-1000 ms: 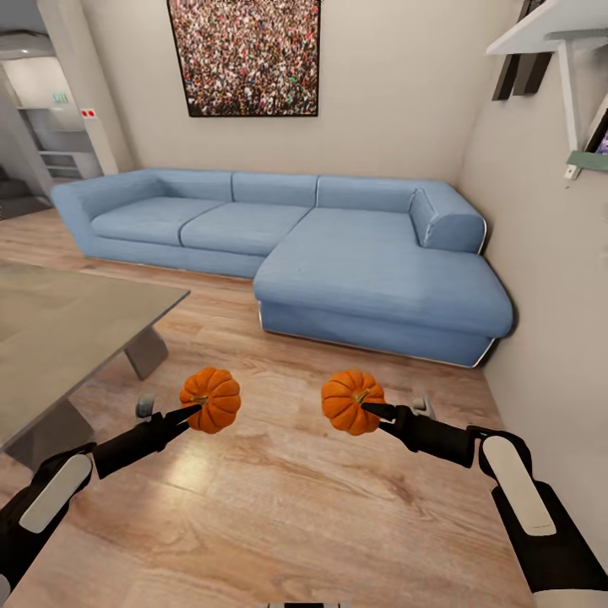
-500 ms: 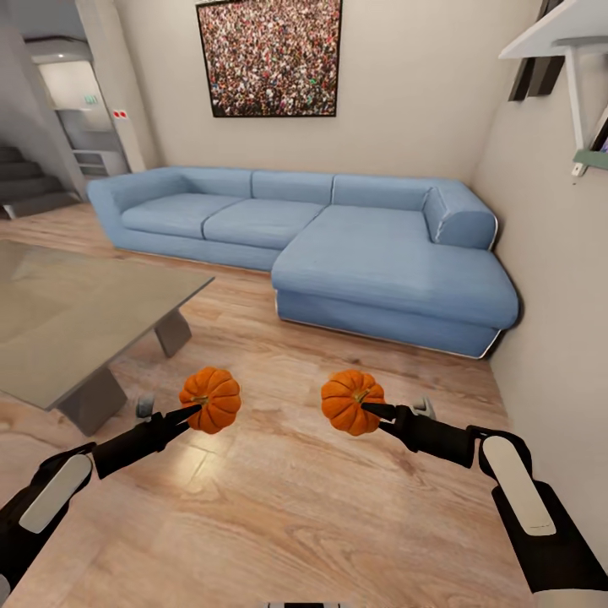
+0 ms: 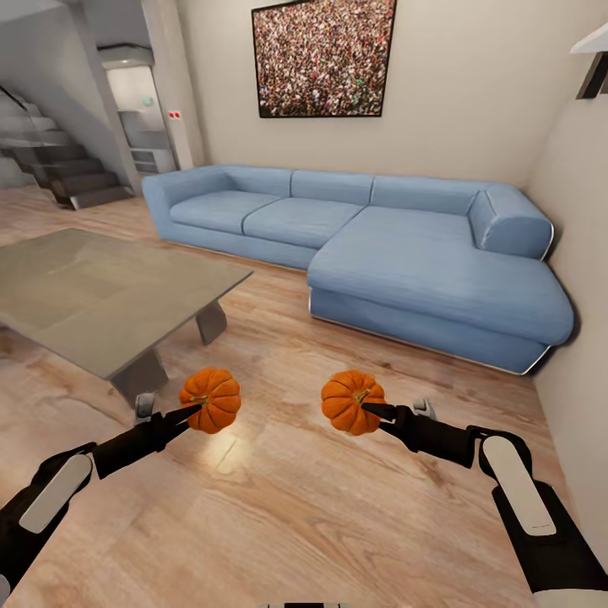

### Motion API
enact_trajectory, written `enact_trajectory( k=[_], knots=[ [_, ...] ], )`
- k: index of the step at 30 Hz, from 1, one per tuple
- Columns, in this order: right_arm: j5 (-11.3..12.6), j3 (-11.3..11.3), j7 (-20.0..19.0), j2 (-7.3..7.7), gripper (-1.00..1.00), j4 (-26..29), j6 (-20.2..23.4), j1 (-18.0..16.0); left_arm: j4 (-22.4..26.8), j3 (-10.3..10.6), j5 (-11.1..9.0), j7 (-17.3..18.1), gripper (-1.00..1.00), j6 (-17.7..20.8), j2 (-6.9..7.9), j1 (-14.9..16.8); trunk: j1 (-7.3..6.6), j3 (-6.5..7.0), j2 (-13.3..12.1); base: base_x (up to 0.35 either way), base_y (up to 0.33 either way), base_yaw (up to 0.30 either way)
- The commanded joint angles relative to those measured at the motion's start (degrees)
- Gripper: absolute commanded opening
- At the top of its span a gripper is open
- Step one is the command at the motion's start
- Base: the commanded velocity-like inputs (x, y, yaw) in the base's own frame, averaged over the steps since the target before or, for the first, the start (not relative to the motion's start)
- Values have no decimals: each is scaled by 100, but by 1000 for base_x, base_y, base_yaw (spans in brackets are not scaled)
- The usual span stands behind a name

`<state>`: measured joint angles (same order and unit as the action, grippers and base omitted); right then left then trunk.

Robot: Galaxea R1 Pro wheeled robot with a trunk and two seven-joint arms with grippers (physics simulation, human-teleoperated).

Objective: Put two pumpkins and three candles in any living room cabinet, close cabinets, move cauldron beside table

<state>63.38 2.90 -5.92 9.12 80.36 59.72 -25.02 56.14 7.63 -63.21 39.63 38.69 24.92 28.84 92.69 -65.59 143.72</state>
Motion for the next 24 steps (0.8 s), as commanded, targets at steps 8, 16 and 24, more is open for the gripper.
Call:
enact_trajectory(
  k=[8,16,24],
  knots=[
    [43,9,-59,1,-100,-2,28,-3,-6,11,-95,-14,-100,54,1,7,-4,-4,3,-175,0,281],
    [43,9,-59,2,-100,-3,28,-3,-6,11,-95,-9,-100,59,4,7,-4,-4,3,-85,0,281],
    [43,9,-59,2,-100,-2,28,-3,-14,11,-95,-8,-100,59,4,7,-4,-4,3,-77,0,281]
  ],
)
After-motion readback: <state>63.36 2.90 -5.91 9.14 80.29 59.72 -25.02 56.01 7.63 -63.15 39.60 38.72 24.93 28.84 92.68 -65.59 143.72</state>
